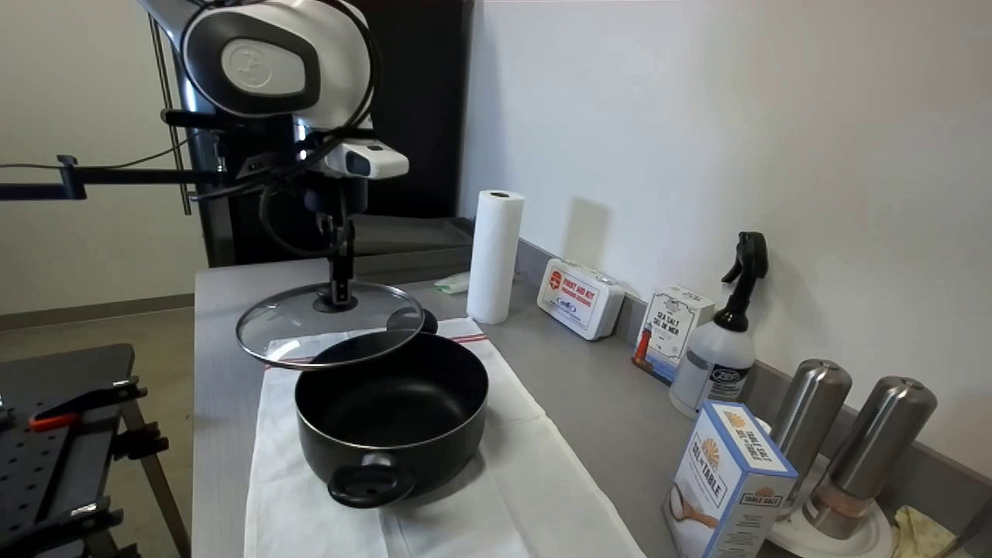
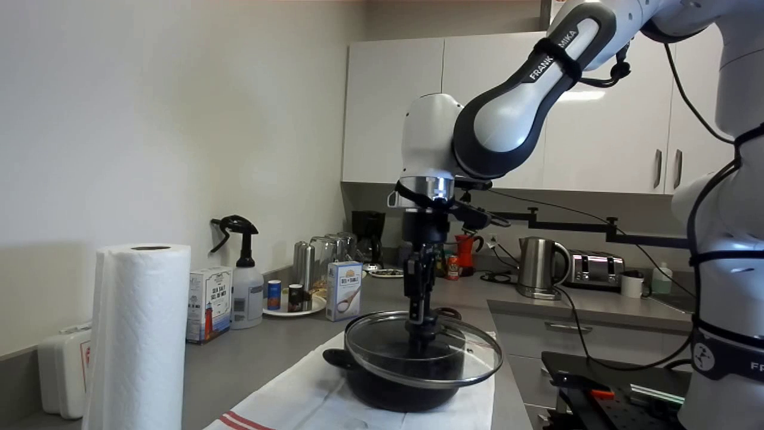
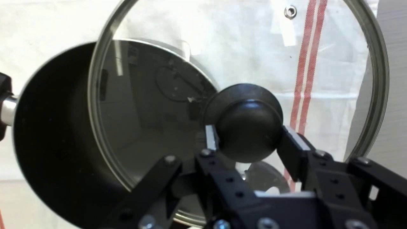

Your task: Remove the lid from the pot and place it on the table

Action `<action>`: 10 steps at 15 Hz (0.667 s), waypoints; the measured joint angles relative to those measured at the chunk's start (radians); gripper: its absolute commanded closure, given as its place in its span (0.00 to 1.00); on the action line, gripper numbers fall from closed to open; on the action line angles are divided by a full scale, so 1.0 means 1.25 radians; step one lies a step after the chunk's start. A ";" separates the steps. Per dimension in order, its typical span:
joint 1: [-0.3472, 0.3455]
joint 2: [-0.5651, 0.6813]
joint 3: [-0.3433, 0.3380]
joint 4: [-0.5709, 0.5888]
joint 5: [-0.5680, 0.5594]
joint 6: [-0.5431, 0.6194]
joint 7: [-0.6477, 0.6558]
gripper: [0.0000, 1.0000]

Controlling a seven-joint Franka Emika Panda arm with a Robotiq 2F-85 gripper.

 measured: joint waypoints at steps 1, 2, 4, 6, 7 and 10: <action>0.010 0.000 0.011 -0.004 -0.006 -0.001 0.003 0.75; 0.021 0.000 0.022 -0.007 -0.012 -0.002 0.007 0.75; 0.041 0.003 0.045 -0.012 -0.022 -0.006 0.014 0.75; 0.061 0.012 0.066 -0.015 -0.030 -0.011 0.022 0.75; 0.071 0.019 0.075 -0.015 -0.033 -0.013 0.026 0.75; 0.097 0.045 0.097 -0.015 -0.047 -0.014 0.039 0.75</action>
